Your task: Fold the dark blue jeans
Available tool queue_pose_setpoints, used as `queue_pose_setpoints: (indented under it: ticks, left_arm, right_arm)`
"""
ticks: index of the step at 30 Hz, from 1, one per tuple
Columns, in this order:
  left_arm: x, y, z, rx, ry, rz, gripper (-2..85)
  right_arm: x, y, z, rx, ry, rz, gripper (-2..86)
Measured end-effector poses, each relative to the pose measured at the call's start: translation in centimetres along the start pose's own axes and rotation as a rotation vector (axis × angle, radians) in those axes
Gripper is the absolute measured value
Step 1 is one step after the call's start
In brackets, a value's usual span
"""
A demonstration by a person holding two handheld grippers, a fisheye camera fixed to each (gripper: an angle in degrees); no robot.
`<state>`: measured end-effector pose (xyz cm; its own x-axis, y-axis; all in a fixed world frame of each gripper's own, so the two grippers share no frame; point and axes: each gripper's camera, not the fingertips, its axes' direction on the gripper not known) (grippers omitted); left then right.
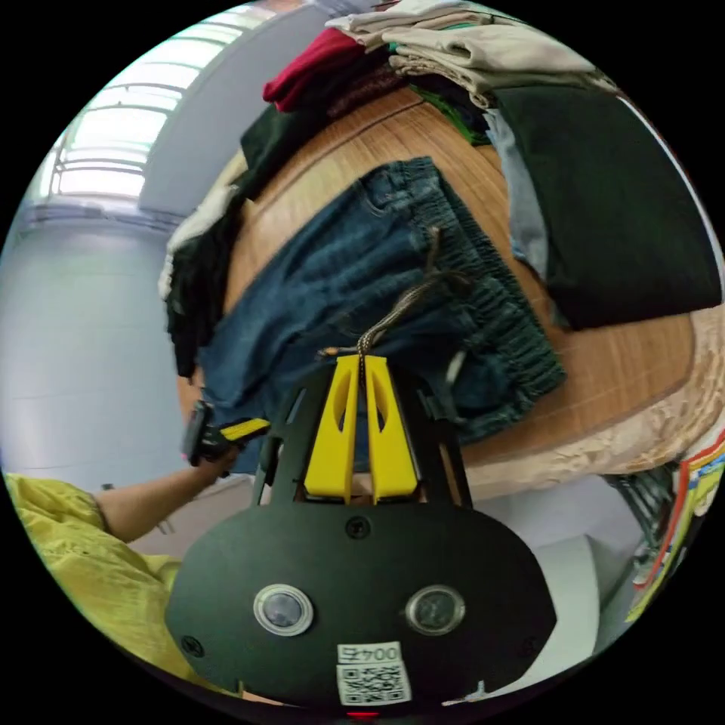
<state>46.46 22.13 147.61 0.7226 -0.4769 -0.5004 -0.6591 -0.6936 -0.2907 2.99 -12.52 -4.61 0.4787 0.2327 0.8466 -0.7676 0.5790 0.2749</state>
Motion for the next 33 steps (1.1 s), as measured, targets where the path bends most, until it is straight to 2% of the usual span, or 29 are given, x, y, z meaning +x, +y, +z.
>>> queue_pose_setpoints:
  ticks: [2,3,6,10,13,16,19,22,27,33]
  left_arm:
    - [-0.4,-0.1,-0.1,-0.003,0.009,0.000,0.3]
    - [-0.5,-0.1,-0.1,-0.003,0.011,0.000,0.3]
    - [-0.9,-0.2,0.1,-0.006,0.019,-0.004,0.3]
    - [-1.2,-0.5,0.6,-0.011,0.016,0.004,0.4]
    - [-1.4,-0.7,1.3,-0.016,0.015,0.007,0.4]
    - [-1.6,-1.0,2.2,-0.017,0.016,0.014,0.3]
    - [-1.9,-1.3,3.3,-0.014,0.021,0.019,0.4]
    - [-2.0,-1.4,4.6,-0.001,0.021,0.026,0.4]
    - [-2.0,-1.8,7.1,0.003,0.015,0.020,0.4]
    - [-1.8,-2.3,10.8,0.008,0.002,0.038,0.4]
  right_arm:
    - [-1.4,-0.7,0.3,0.047,-0.161,0.015,2.3]
    - [-1.8,-1.0,0.6,0.049,-0.178,0.017,2.5]
    - [-3.0,-2.4,3.7,0.033,-0.183,0.062,4.2]
    - [-2.7,-3.3,9.2,-0.091,-0.210,0.129,8.0]
    - [-2.9,-2.1,8.0,-0.028,-0.226,0.085,11.4]
    - [-0.5,0.0,5.2,0.066,-0.121,0.123,13.6]
    - [5.7,2.2,2.4,0.184,-0.014,0.344,13.8]
    - [10.8,3.1,1.2,0.277,-0.022,0.520,13.9]
    - [11.2,-0.9,4.1,0.111,0.107,0.467,14.0]
    - [8.7,-2.7,5.5,0.054,0.307,0.352,5.2]
